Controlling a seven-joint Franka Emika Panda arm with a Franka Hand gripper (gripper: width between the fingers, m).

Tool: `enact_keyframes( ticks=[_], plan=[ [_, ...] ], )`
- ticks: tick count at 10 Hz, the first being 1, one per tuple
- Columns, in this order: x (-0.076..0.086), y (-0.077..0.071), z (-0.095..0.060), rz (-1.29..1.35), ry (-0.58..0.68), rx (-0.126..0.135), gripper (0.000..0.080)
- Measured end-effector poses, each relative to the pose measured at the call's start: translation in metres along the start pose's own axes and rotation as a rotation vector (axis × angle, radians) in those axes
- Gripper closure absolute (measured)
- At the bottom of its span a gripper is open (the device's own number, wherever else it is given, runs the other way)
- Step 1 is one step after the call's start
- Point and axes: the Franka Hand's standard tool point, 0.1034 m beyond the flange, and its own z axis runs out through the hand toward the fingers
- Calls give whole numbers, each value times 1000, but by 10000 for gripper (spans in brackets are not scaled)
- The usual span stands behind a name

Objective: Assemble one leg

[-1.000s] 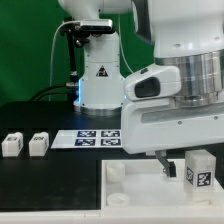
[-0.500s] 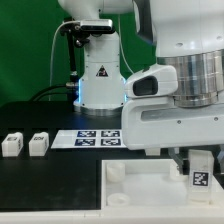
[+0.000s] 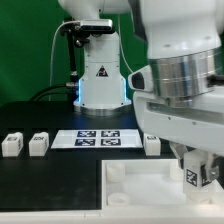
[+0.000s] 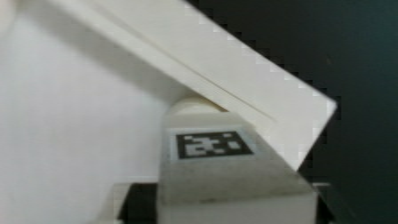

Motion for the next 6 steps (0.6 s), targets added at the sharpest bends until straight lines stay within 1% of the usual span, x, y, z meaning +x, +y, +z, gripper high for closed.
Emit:
enact_keyframes(
  ticks=[2,3,4,5,6],
  plan=[
    [-2,0,2,219,-17,6,505],
    [-4,1,3,238,-16,7,505],
    [-3,1,3,202,-16,6,505],
    [-3,1,3,162,-16,7,438],
    [-4,1,3,80,-12,5,438]
  ],
)
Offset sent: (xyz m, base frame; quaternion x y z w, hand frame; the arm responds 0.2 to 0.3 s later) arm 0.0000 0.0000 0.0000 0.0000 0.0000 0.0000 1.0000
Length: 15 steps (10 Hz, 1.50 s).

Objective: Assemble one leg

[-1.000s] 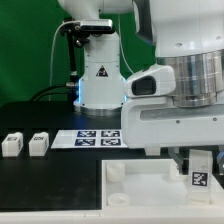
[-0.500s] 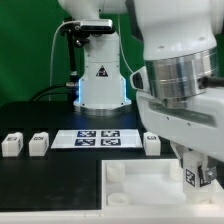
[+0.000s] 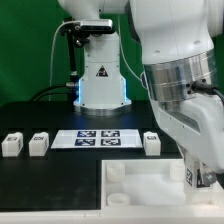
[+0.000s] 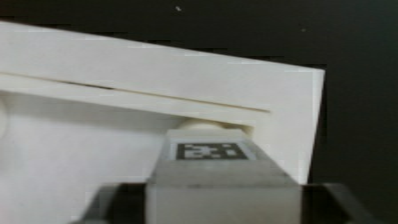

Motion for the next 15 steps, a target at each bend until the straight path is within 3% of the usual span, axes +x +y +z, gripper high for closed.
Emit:
enact_keyframes(
  ticks=[1,2,5,8,9,10,11,12,13,14,15],
  plan=[
    [-3,2,0,-152,-1,-4,251],
    [-4,3,-1,-372,11,-14,181],
    [-3,3,0,-658,12,-18,151],
    [-1,-2,-3,-1202,66,-66,150],
    [0,-2,-3,-1285,76,-63,150],
    [-1,-2,-2,-1208,74,-56,150],
    [0,-2,-2,-1221,75,-59,280],
    [-1,-2,-1,-1142,71,-50,280],
    [-2,-2,-1,-1016,70,-42,417],
    [0,-1,-1,-926,72,-41,502],
    [0,-1,-1,-765,74,-33,502]
  ],
)
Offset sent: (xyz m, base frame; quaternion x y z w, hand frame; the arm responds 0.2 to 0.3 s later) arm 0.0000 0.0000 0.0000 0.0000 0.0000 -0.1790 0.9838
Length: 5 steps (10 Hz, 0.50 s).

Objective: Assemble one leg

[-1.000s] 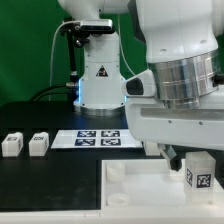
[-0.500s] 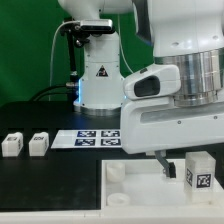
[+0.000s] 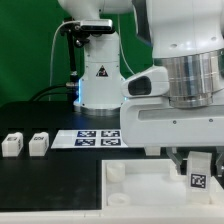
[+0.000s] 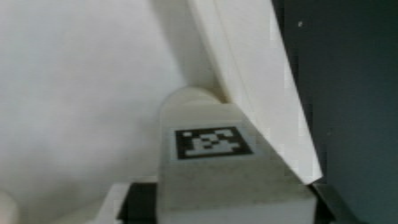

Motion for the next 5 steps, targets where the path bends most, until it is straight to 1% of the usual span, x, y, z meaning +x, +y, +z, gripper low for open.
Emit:
enact_keyframes(
  ticks=[1,2,4,5],
  plan=[
    [0,0,0,179,2,0,502],
    [1,1,1,371,-4,7,502],
    [-5,-3,0,712,-45,10,503],
    [-5,-4,0,859,-63,25,503]
  ],
)
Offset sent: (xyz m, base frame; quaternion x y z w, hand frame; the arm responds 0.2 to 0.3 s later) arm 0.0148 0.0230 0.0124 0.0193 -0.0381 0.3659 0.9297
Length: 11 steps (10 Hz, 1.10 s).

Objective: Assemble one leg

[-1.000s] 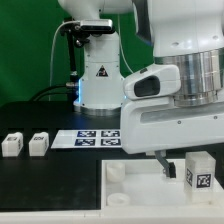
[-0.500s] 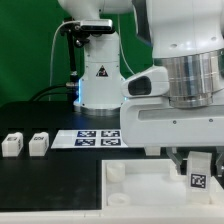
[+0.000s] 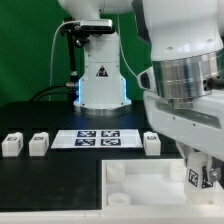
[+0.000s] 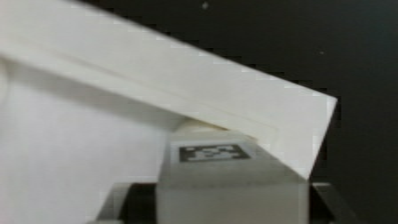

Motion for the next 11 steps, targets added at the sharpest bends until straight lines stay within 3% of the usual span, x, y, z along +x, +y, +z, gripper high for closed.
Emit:
enact_keyframes(
  ticks=[1,3,4,5,6,7,10,11],
  plan=[
    [1,-1,0,170,-24,11,503],
    [2,-1,1,164,-27,15,503],
    [2,-1,1,136,-28,15,437],
    [1,0,1,34,-22,13,251],
    [0,4,4,-168,-22,8,251],
    [0,6,5,-333,-22,5,182],
    [1,5,4,-614,-11,3,151],
    [-1,-1,-1,-862,29,-14,151]
  ],
)
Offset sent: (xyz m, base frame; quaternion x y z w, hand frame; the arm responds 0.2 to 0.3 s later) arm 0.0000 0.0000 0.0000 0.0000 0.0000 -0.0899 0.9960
